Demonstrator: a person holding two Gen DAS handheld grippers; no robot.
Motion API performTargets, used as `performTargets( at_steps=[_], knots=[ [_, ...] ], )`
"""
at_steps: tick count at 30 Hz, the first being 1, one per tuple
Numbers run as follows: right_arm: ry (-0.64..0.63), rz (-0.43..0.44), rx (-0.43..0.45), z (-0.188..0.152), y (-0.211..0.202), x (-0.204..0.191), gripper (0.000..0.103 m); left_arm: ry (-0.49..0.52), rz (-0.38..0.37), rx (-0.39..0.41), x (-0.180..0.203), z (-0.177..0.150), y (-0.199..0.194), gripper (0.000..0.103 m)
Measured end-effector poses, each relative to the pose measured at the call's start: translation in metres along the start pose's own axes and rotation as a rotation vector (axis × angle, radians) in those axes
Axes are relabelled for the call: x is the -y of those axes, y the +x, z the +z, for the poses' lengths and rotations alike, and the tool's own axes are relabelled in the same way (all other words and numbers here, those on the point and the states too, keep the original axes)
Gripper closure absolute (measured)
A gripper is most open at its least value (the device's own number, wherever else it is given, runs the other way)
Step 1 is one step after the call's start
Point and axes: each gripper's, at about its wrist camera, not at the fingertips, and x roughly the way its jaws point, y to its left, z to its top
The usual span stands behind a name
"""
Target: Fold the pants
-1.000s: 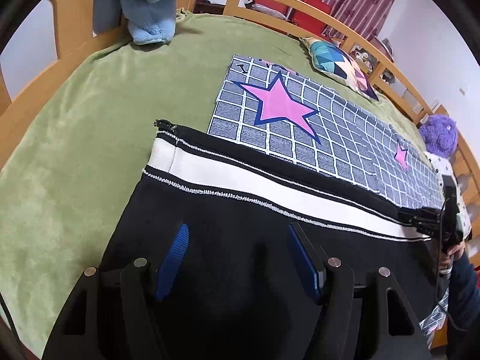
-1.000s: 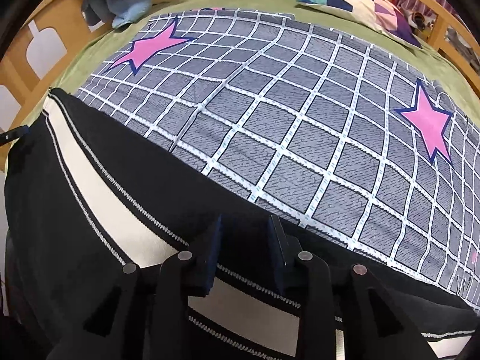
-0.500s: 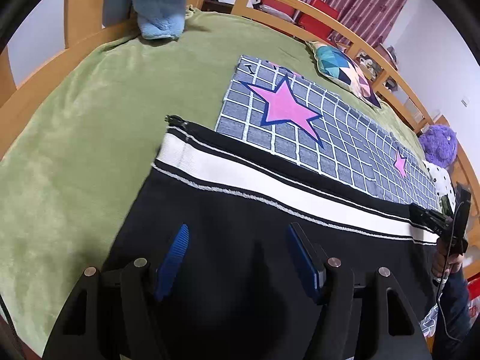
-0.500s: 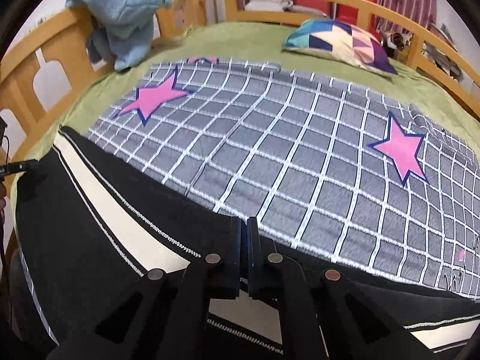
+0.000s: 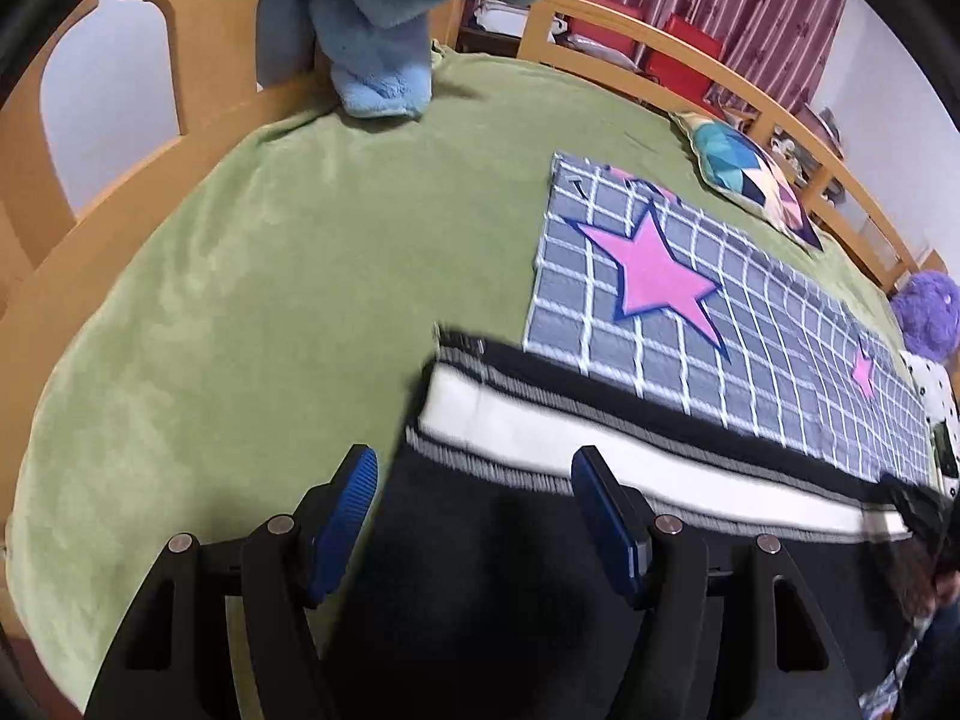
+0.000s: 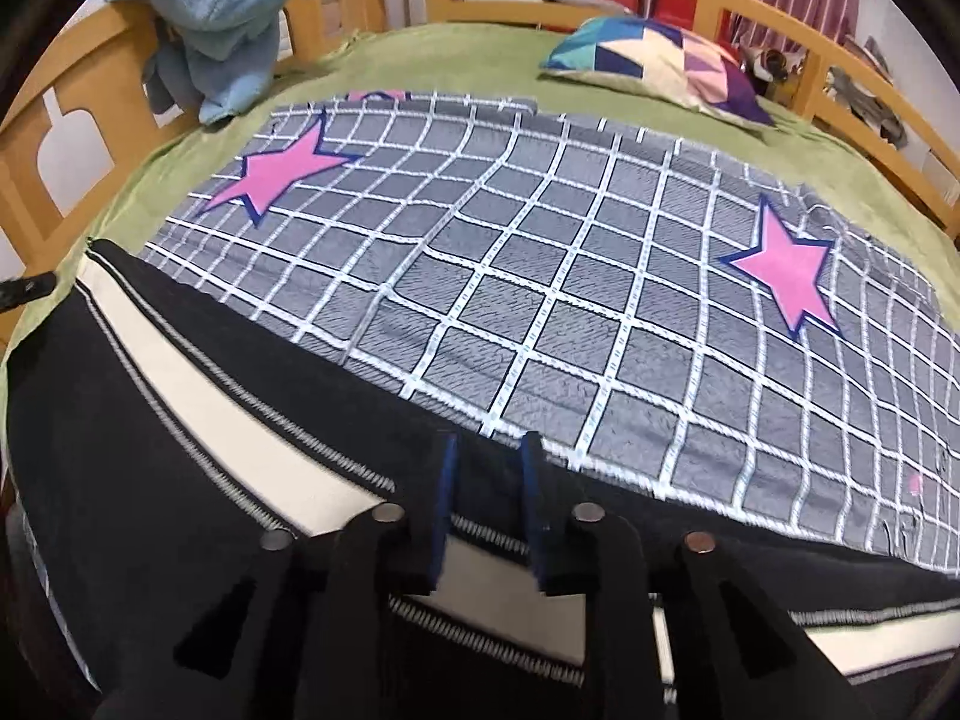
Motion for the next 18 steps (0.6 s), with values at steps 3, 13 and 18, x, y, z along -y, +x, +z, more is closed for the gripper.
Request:
performTargets(
  at_steps=[3,13,18],
  knots=[
    [0.043,-0.025,0.025,-0.013,-0.015,0.003,0.080,-0.008,0.017,0.010,0.000,0.017,0.019,0.038],
    [0.178,-0.109,0.029,-0.067,-0.048,0.030,0.076,-0.069,-0.055,0.018,-0.005,0.042,0.054,0.083],
    [0.197,-0.130,-0.004,-0.081,-0.024,0.034,0.063,-0.043,0.036,-0.019,0.000,0.034,0.060,0.057]
  ],
)
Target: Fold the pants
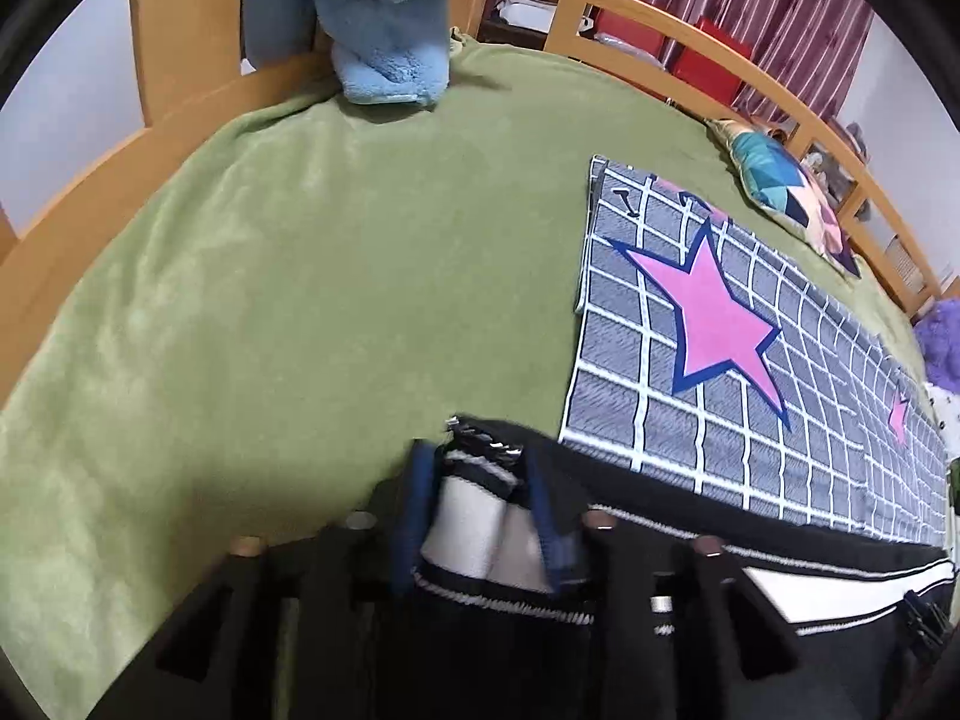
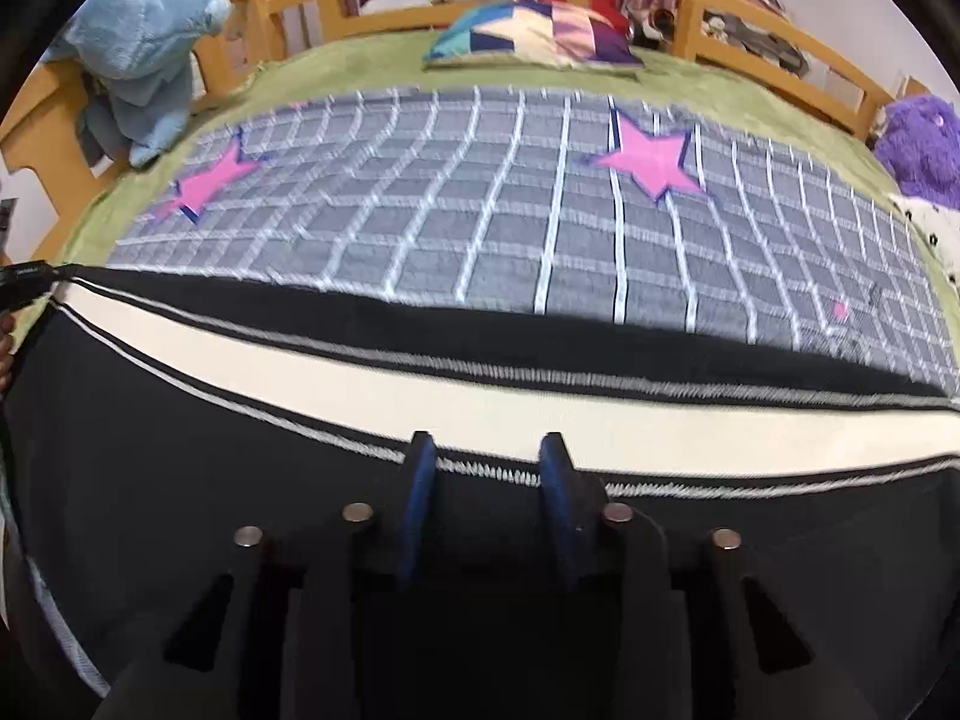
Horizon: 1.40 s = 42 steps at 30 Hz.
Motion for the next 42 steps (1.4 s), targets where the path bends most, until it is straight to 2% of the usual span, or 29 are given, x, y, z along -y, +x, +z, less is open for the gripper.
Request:
performTargets(
  at_steps=[3,5,9,15,17,20,23,27,29,30,31,33,35,37,41,42],
  knots=[
    [0.028,-0.015,0.036,-0.005,0.013,0.003,0.059,-0.008,-0.013,-0.012,-0.007,-0.004,-0.018,0.050],
    [0.073,-0.017,0.012,0.001,0.011,0.005,0.059,-0.003,-0.027,-0.015,-0.014,-0.014,-0.036,0.044],
    [0.137,0.037,0.042,0.003,-0.009,0.002,0.059,0.012,-0.038,-0.013,-0.026,-0.043,-0.070,0.043],
    [0.103,0.049,0.085,-0.006,-0.040,-0.023,0.059,-0.016,-0.082,-0.029,-0.046,-0.099,-0.116,0.043],
    [0.098,0.049,0.086,-0.013,-0.047,-0.030,0.059,-0.038,-0.089,-0.022,-0.053,-0.119,-0.127,0.039],
    [0.100,0.051,0.077,-0.024,-0.055,-0.034,0.059,-0.086,-0.131,-0.039,-0.062,-0.140,-0.126,0.039],
    [0.099,0.041,0.067,-0.039,-0.066,-0.035,0.059,-0.140,-0.140,-0.059,-0.070,-0.151,-0.111,0.040],
    [0.082,0.005,0.074,-0.063,-0.088,-0.030,0.059,-0.258,-0.228,-0.026,-0.087,-0.150,-0.091,0.041],
    [0.093,-0.011,0.078,-0.074,-0.097,-0.025,0.059,-0.296,-0.238,-0.015,-0.091,-0.145,-0.081,0.042],
    [0.102,-0.016,0.076,-0.081,-0.102,-0.020,0.059,-0.314,-0.238,0.002,-0.091,-0.143,-0.077,0.045],
    [0.114,-0.023,0.074,-0.088,-0.107,-0.015,0.059,-0.320,-0.227,0.011,-0.091,-0.141,-0.074,0.052],
    [0.134,-0.041,0.077,-0.099,-0.115,-0.007,0.059,-0.330,-0.193,0.009,-0.090,-0.138,-0.071,0.075],
    [0.156,-0.070,0.086,-0.111,-0.123,0.003,0.059,-0.354,-0.208,0.061,-0.090,-0.135,-0.086,0.080],
    [0.180,-0.099,0.105,-0.118,-0.130,0.012,0.059,-0.309,-0.170,0.097,-0.076,-0.127,-0.103,0.080],
    [0.241,-0.105,0.142,-0.125,-0.144,0.032,0.059,-0.079,0.045,0.182,-0.011,-0.107,-0.141,0.080],
    [0.248,-0.095,0.150,-0.126,-0.146,0.036,0.059,-0.036,0.068,0.202,0.005,-0.104,-0.149,0.080]
  ],
)
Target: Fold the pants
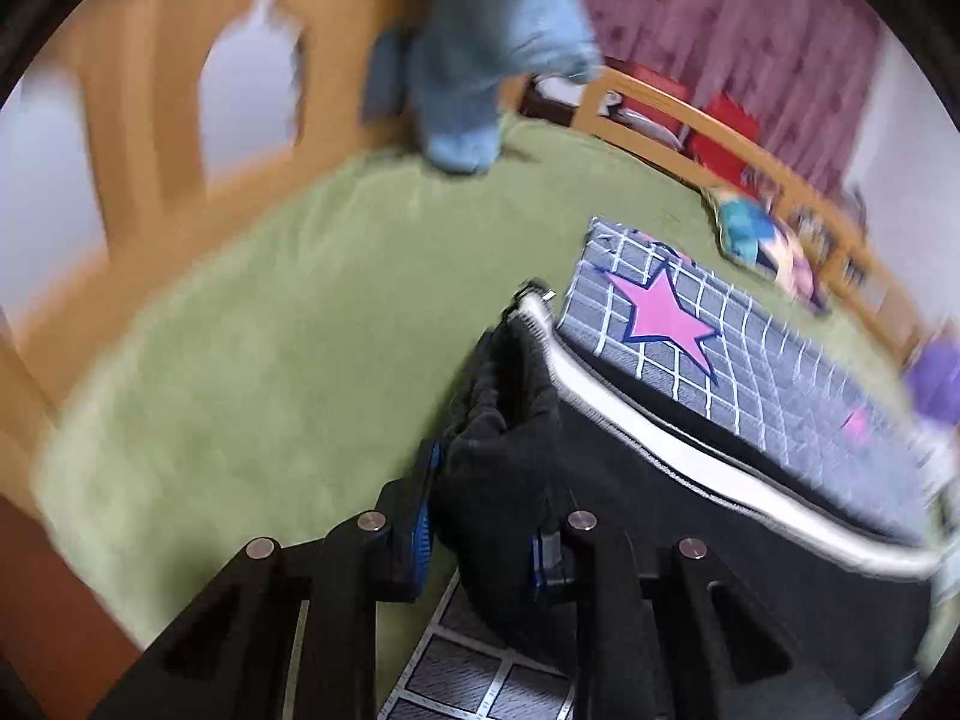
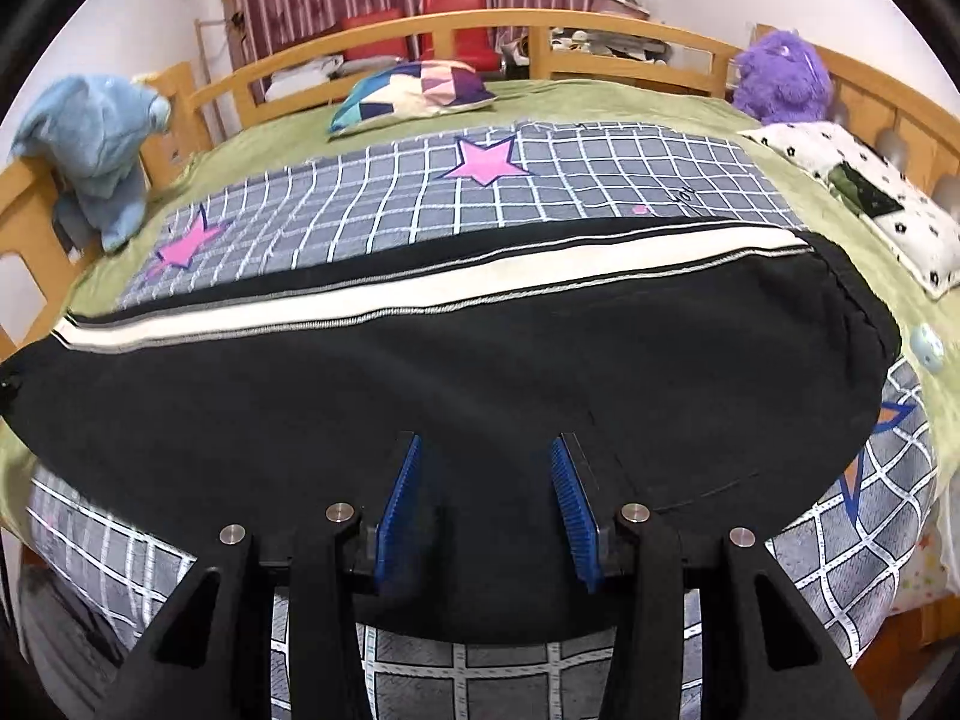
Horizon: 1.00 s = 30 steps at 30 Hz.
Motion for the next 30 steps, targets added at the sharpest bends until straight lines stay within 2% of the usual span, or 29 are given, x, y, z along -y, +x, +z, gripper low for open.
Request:
performTargets(
  at_steps=[2,5,9,14,17,20,24,26,28,30],
  knots=[
    [0.019,0.014,0.028,0.001,-0.005,0.009,0.059,0.087,-0.009,0.042,0.039,0.010,-0.021,0.081],
    [0.014,0.025,0.059,0.002,-0.010,0.021,0.059,0.179,-0.079,0.065,0.097,0.013,-0.047,0.083],
    [-0.020,0.013,0.090,0.004,-0.014,0.039,0.059,0.288,-0.167,0.043,0.176,-0.002,-0.072,0.085],
    [-0.022,0.021,0.114,0.007,-0.013,0.069,0.059,0.387,-0.283,-0.034,0.269,-0.050,-0.085,0.086],
    [0.025,0.073,0.084,0.007,-0.008,0.090,0.059,0.435,-0.334,-0.082,0.310,-0.084,-0.083,0.086],
    [0.055,0.109,0.043,0.000,0.003,0.101,0.059,0.505,-0.401,-0.177,0.355,-0.129,-0.075,0.086],
    [0.006,0.086,-0.015,-0.010,0.014,0.100,0.059,0.563,-0.450,-0.271,0.387,-0.173,-0.062,0.086],
    [-0.004,0.116,-0.037,-0.013,0.017,0.097,0.059,0.606,-0.433,-0.294,0.395,-0.191,-0.060,0.085],
    [-0.013,0.135,-0.040,-0.015,0.017,0.094,0.059,0.659,-0.423,-0.314,0.398,-0.201,-0.060,0.074],
    [-0.018,0.156,-0.034,-0.015,0.016,0.089,0.058,0.645,-0.455,-0.327,0.389,-0.200,-0.068,0.063]
  ],
)
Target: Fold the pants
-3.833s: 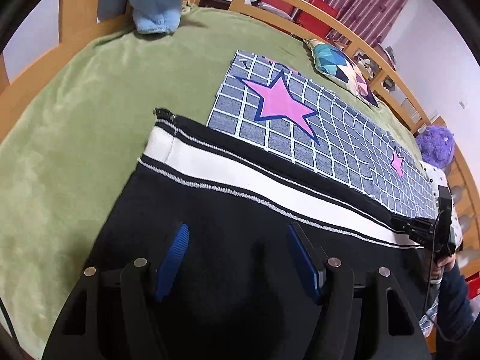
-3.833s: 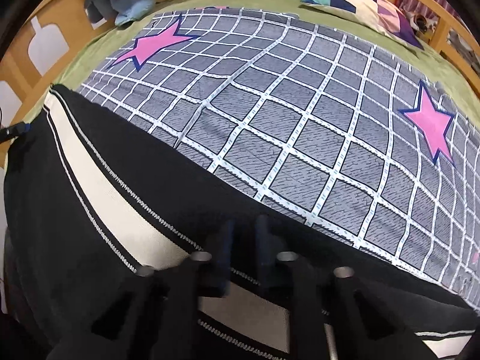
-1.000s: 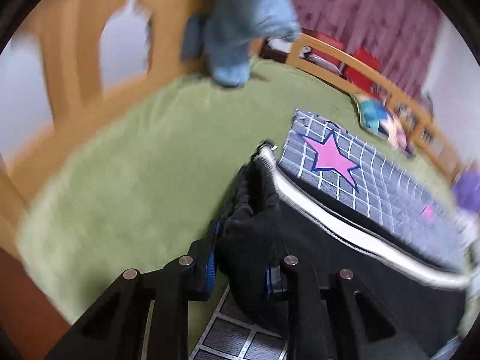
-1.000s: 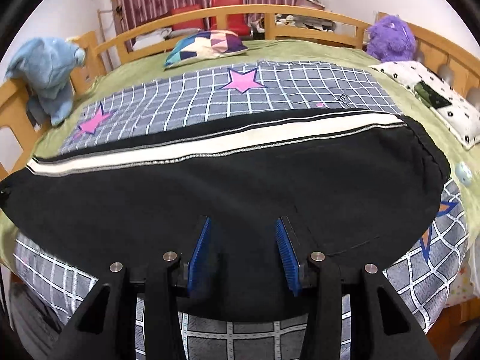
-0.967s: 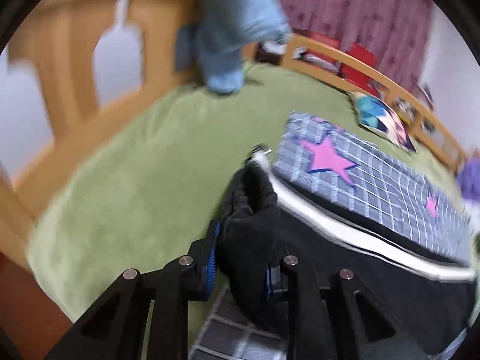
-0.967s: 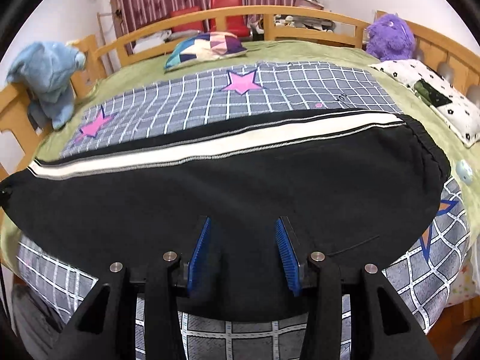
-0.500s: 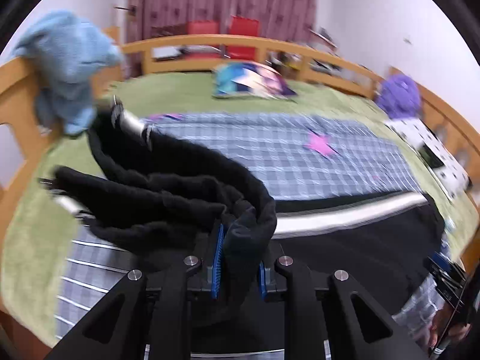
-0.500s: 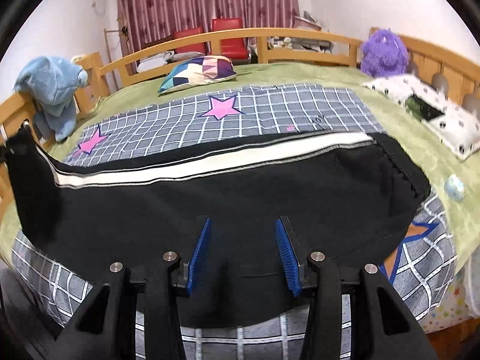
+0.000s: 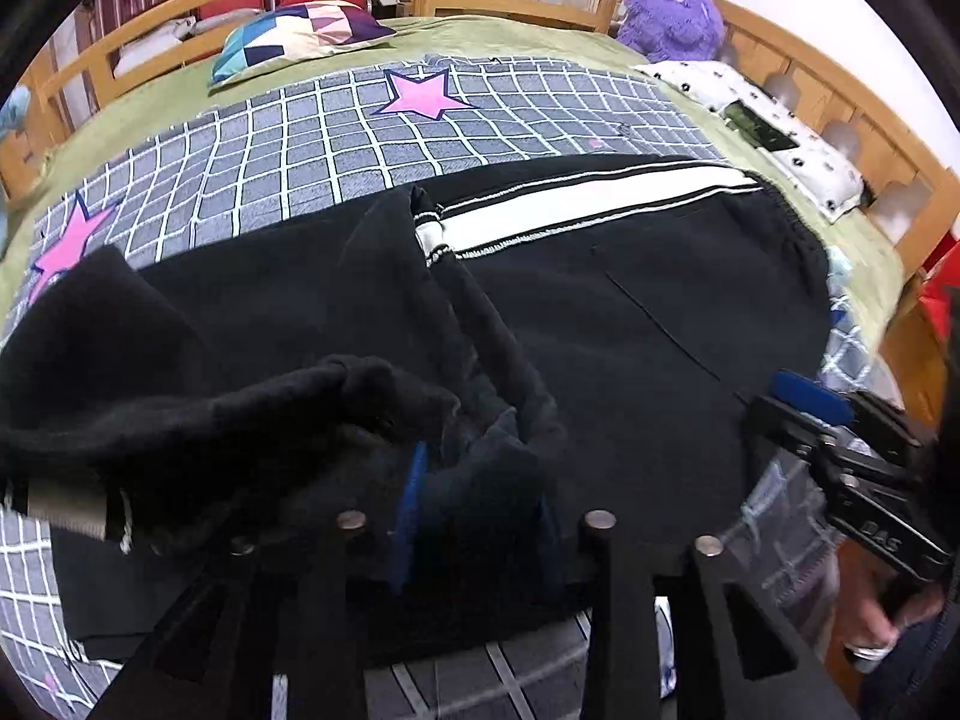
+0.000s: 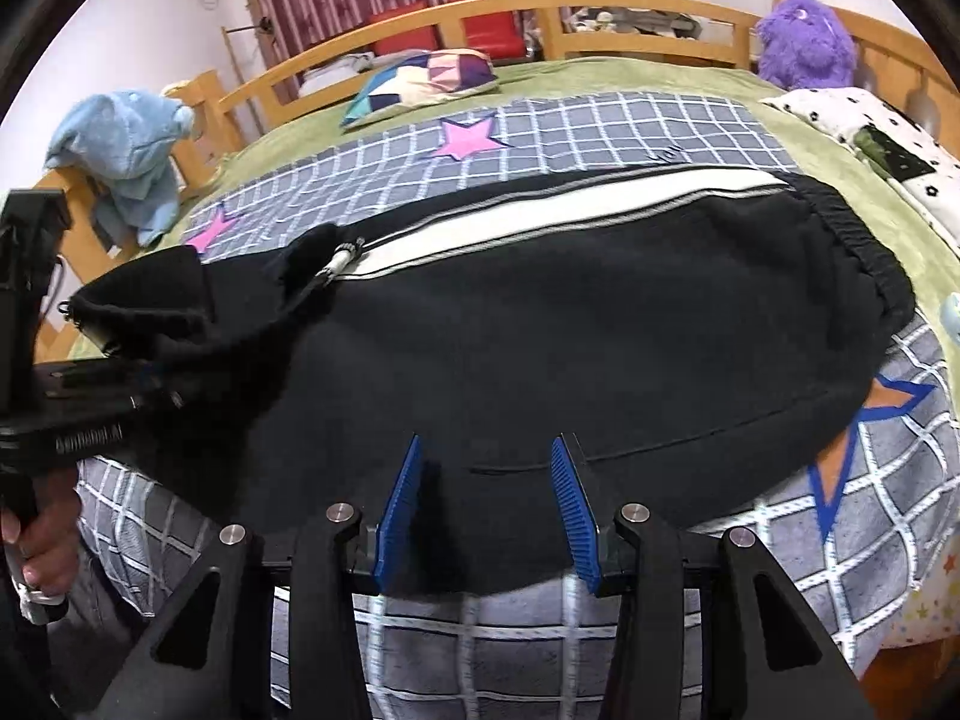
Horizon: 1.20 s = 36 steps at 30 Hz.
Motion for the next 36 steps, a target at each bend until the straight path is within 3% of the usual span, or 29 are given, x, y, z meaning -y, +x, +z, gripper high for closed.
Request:
performTargets(
  at_steps=[1,2,3,11,18,20,21,22,25,29,33,36],
  knots=[
    [0.001,0.012,0.004,0.000,0.001,-0.004,0.056,-0.005,-0.015,0.010,-0.003,-0.004,-0.008,0.056],
    [0.003,0.025,0.008,0.001,0.001,-0.008,0.055,-0.012,-0.031,0.024,-0.006,-0.008,-0.018,0.037],
    [0.008,0.044,0.018,0.002,0.003,-0.014,0.054,-0.016,-0.036,0.045,-0.010,-0.013,-0.028,0.030],
    [0.066,0.213,0.034,0.009,0.018,-0.068,0.048,-0.048,-0.009,0.112,-0.084,-0.029,-0.081,0.028],
    [0.133,0.258,-0.075,0.014,0.057,-0.113,0.043,-0.144,-0.036,0.130,-0.154,-0.054,-0.095,0.028],
    [0.132,0.231,-0.080,0.016,0.064,-0.121,0.040,-0.161,-0.043,0.133,-0.168,-0.058,-0.095,0.028],
    [0.117,0.185,-0.077,0.017,0.068,-0.128,0.048,-0.166,-0.042,0.133,-0.173,-0.058,-0.095,0.028],
    [0.113,0.158,-0.075,0.016,0.070,-0.130,0.073,-0.173,-0.036,0.132,-0.178,-0.059,-0.095,0.028],
    [0.121,0.126,-0.013,0.016,0.055,-0.129,0.078,-0.205,-0.021,0.128,-0.196,-0.060,-0.095,0.028],
    [0.145,0.076,0.001,0.008,0.028,-0.111,0.078,-0.238,-0.025,0.139,-0.217,-0.061,-0.099,0.028],
    [0.079,0.022,-0.136,-0.014,0.050,-0.110,0.073,-0.276,-0.042,0.122,-0.232,-0.057,-0.096,0.028],
    [-0.002,-0.015,-0.116,-0.007,0.037,-0.118,0.059,-0.268,-0.033,0.124,-0.236,-0.057,-0.097,0.028]
  ],
)
